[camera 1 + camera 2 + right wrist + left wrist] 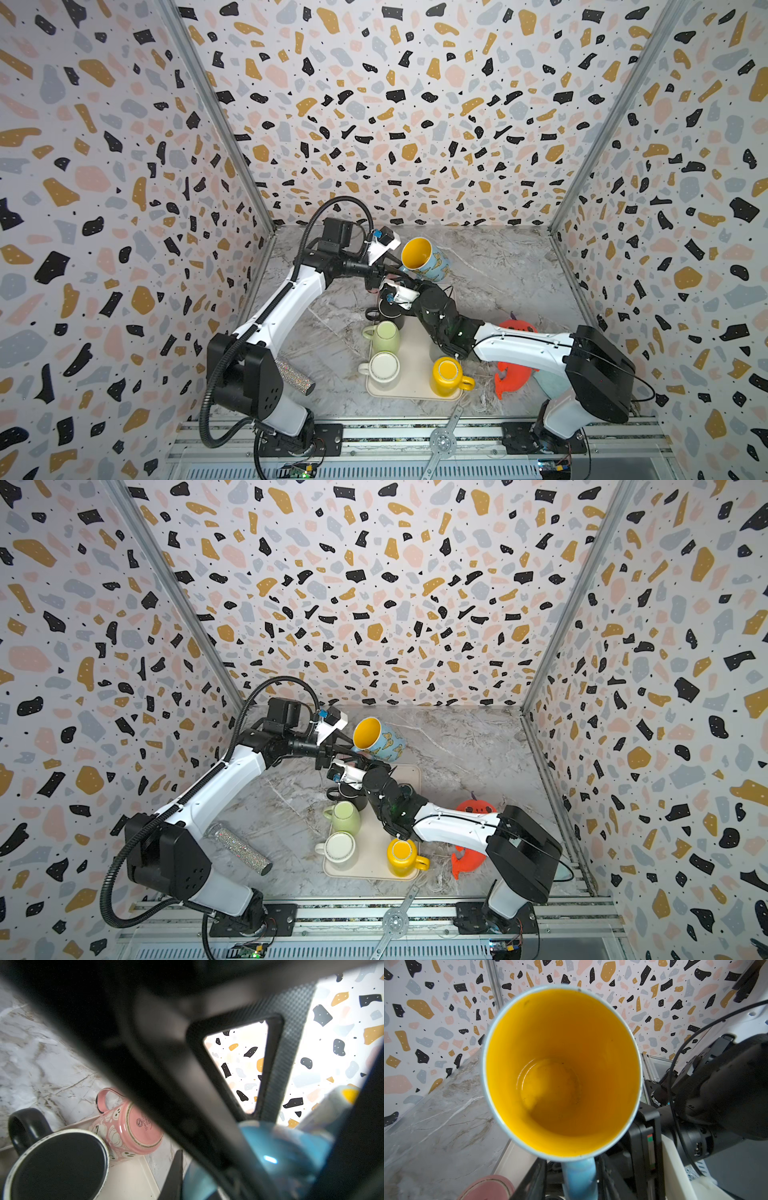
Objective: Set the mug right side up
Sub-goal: 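Hold the blue mug up with the right gripper while the left gripper grasps its handle, then hold the blue mug upright between both grippers above the tray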
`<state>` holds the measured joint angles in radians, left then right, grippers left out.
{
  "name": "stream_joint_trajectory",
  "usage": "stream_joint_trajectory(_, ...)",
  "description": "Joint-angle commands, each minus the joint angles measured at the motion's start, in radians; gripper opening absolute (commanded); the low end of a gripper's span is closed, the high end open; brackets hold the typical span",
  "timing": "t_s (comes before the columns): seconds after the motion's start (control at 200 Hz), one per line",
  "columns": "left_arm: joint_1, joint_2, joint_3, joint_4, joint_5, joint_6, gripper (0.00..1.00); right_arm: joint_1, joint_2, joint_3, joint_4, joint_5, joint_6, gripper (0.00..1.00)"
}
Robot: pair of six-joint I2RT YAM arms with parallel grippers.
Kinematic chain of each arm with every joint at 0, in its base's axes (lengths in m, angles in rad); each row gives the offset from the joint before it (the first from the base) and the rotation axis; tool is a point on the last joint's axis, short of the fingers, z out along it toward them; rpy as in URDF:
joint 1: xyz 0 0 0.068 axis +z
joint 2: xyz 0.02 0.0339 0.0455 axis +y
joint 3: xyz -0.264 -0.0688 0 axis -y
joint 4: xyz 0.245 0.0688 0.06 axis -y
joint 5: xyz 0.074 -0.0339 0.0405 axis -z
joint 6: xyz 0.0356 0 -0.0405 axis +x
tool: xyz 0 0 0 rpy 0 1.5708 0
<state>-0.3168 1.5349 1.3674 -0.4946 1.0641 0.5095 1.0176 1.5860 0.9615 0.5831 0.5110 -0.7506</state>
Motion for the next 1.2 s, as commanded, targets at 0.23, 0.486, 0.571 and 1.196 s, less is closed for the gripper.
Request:
stream_joint_trajectory(0.23, -0.053, -0.073, -0.018, -0.117, 0.063, 0.053, 0.41, 0.004, -0.122, 0.043, 0.124, -0.067, -0.004, 0.0)
stream_joint_trajectory(0.486, -0.052, -0.083, -0.025, -0.118, 0.092, 0.06, 0.4, 0.005, -0.177, 0.021, 0.106, -0.105, 0.014, 0.0)
stream_joint_trajectory(0.571, -0.051, -0.084, -0.022, -0.117, 0.095, 0.06, 0.4, 0.005, -0.189, 0.023, 0.085, -0.127, 0.028, 0.0)
stream_joint_trajectory(1.196, -0.051, -0.051, -0.02, -0.091, 0.143, 0.023, 0.19, 0.038, -0.165, 0.041, 0.044, -0.171, 0.063, 0.0)
